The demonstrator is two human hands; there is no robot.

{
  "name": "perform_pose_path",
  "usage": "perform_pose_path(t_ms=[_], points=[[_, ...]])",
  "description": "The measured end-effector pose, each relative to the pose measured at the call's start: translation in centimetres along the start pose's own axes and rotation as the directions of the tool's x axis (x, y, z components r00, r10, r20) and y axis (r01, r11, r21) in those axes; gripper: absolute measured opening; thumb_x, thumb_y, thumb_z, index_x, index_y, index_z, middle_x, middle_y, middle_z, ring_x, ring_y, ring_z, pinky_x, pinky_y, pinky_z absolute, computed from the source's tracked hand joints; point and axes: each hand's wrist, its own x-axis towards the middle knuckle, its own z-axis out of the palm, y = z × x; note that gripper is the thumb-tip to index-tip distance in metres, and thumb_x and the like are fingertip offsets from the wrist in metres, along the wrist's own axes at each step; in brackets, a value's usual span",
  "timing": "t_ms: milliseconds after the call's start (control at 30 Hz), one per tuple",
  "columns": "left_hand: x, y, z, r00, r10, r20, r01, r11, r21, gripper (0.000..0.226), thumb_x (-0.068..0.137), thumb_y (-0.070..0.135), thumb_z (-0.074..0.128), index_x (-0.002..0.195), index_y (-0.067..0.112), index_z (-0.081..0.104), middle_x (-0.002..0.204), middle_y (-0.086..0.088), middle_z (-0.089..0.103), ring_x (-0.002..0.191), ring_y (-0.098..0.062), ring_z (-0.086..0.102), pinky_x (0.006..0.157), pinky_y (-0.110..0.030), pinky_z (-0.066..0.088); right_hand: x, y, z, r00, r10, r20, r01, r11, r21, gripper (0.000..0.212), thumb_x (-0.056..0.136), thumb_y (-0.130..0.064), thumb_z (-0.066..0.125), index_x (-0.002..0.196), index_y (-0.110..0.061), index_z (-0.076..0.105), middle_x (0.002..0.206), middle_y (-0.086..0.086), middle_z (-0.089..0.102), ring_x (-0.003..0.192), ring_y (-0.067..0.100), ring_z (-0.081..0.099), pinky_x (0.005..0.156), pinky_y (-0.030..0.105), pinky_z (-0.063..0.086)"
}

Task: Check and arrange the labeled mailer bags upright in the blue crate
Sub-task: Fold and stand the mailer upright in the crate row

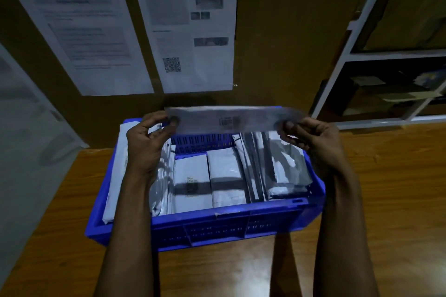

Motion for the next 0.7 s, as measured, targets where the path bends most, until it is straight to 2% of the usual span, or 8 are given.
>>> perform_pose_path(t_ms=[67,167,267,367,433,533,633,700], points=[[-0.1,-0.1,-0.1,0.998,-0.058,-0.017,0.058,0.998,-0.019,0.016,0.089,0.015,0.073,0.105,0.016,0.073,0.114,-0.012,0.072,0.107,-0.021,0.066,0.078,-0.018,0.055,-0.1,-0.1,0.3,0.998,-0.031,-0.057,0.026,0.996,-0.089,0.033,0.076,-0.031,0.080,0.099,-0.008,0.077,0.090,0.004,0.079,0.085,0.015,0.073,0.076,0.030,0.059],[-0.2,-0.2,-0.1,0.990,-0.142,-0.005,0.142,0.988,-0.056,0.015,0.091,0.024,0.071,0.104,0.018,0.072,0.103,0.001,0.077,0.103,-0.019,0.070,0.076,-0.028,0.058,-0.1,-0.1,0.3,0.992,-0.067,-0.104,0.047,0.981,-0.187,0.025,0.082,-0.037,0.078,0.095,-0.016,0.079,0.095,-0.001,0.079,0.092,0.012,0.071,0.072,0.031,0.052],[-0.5,0.0,0.2,0.982,-0.189,-0.018,0.188,0.980,-0.064,0.018,0.095,0.022,0.069,0.110,0.013,0.071,0.105,0.000,0.078,0.102,-0.021,0.073,0.074,-0.035,0.059,-0.2,-0.3,0.4,0.994,-0.059,-0.091,0.040,0.979,-0.200,0.021,0.089,-0.033,0.076,0.093,-0.013,0.078,0.099,0.002,0.079,0.097,0.020,0.073,0.075,0.036,0.056],[-0.7,0.3,0.6,0.974,-0.222,-0.033,0.219,0.972,-0.084,0.028,0.095,0.023,0.069,0.117,0.005,0.068,0.101,0.002,0.078,0.093,-0.016,0.074,0.064,-0.027,0.059,-0.4,-0.5,0.6,0.996,-0.047,-0.073,0.034,0.984,-0.174,0.020,0.096,-0.027,0.071,0.092,-0.009,0.076,0.091,0.002,0.078,0.086,0.014,0.072,0.072,0.030,0.057],[-0.8,0.5,0.8,0.967,-0.251,-0.044,0.246,0.964,-0.105,0.033,0.095,0.024,0.068,0.121,0.003,0.066,0.105,0.001,0.077,0.094,-0.014,0.075,0.064,-0.026,0.059,-0.5,-0.5,0.9,0.996,-0.037,-0.076,0.024,0.986,-0.166,0.019,0.097,-0.028,0.069,0.090,-0.012,0.075,0.089,0.000,0.077,0.083,0.011,0.071,0.067,0.026,0.055],[-1.0,0.6,1.2,0.958,-0.281,-0.052,0.270,0.950,-0.158,0.038,0.096,0.025,0.067,0.127,0.004,0.062,0.119,-0.005,0.074,0.106,-0.020,0.073,0.073,-0.031,0.063,-0.6,-0.6,1.5,0.996,-0.002,-0.090,-0.008,0.994,-0.112,0.022,0.095,-0.033,0.070,0.090,-0.013,0.074,0.096,0.004,0.077,0.089,0.015,0.073,0.069,0.033,0.058],[-1.2,0.8,1.8,0.952,-0.297,-0.079,0.269,0.930,-0.251,0.035,0.096,0.024,0.067,0.127,0.008,0.062,0.123,-0.006,0.072,0.108,-0.022,0.073,0.080,-0.036,0.063,-0.8,-0.9,2.0,0.998,0.059,-0.022,-0.058,0.998,0.019,0.036,0.094,-0.040,0.065,0.104,-0.006,0.072,0.109,0.010,0.076,0.102,0.024,0.074,0.074,0.040,0.063],[-1.2,1.1,2.3,0.943,-0.312,-0.113,0.258,0.904,-0.340,0.026,0.096,0.021,0.066,0.119,0.010,0.062,0.121,-0.008,0.073,0.108,-0.023,0.072,0.077,-0.036,0.064,-1.0,-0.9,2.5,0.994,0.072,0.077,-0.083,0.985,0.151,0.036,0.094,-0.042,0.061,0.105,-0.009,0.070,0.104,0.013,0.075,0.092,0.027,0.074,0.073,0.038,0.065]])
